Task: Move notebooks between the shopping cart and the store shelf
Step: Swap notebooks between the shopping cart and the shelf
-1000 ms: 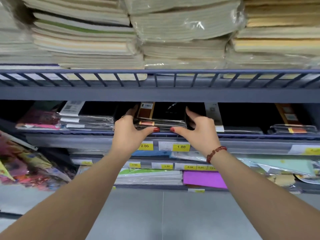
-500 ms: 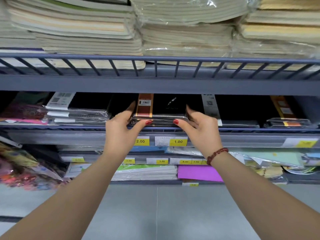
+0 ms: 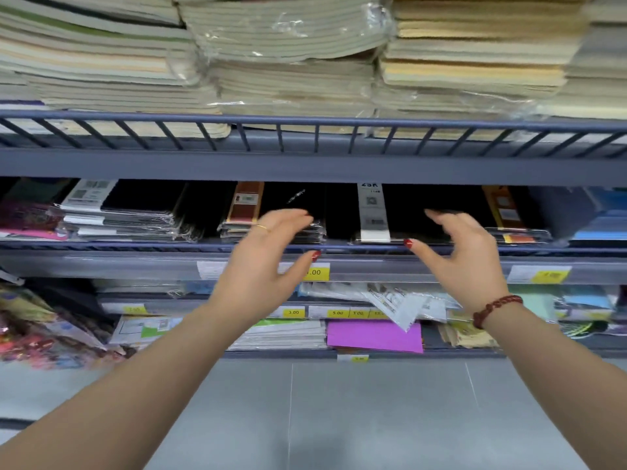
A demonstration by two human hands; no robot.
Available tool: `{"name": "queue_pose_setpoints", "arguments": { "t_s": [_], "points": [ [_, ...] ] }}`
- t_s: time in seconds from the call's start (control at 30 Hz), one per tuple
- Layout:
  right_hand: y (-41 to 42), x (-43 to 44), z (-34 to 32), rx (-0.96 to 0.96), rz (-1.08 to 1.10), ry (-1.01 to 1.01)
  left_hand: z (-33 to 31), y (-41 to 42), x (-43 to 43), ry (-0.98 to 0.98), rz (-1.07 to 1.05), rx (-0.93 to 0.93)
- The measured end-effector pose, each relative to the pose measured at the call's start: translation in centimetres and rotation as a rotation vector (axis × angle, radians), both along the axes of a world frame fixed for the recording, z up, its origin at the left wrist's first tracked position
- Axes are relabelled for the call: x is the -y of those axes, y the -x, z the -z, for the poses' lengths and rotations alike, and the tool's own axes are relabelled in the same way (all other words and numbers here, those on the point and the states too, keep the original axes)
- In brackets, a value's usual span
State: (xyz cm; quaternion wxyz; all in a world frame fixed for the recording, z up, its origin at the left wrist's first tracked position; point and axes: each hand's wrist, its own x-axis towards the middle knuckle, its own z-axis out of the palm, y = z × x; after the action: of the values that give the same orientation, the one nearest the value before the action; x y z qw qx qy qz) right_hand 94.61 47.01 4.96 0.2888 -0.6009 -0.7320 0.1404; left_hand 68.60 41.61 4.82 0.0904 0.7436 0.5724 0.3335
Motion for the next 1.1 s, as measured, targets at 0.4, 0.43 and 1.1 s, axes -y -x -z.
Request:
{"name": "queue_pose_setpoints", "arguments": {
  "t_s": [0.4,0.43,1.1],
  "points": [
    [-3.7,-1.8,0.3,0.442,-0.046,0.178,1.0,-11.3,-5.2,0.43,-0.263,-0.152],
    [-3.7,-1.9,0.1,0.478,-0.064,0.188,1.0,-11.4,-5.3,0.44,-0.28,-0.17],
    [-14.9,-2.6,-0.1,0.083,0.009,-0.099,0.2,-19.0,-6.4,0.187,-0.056,-0.071]
  ]
}}
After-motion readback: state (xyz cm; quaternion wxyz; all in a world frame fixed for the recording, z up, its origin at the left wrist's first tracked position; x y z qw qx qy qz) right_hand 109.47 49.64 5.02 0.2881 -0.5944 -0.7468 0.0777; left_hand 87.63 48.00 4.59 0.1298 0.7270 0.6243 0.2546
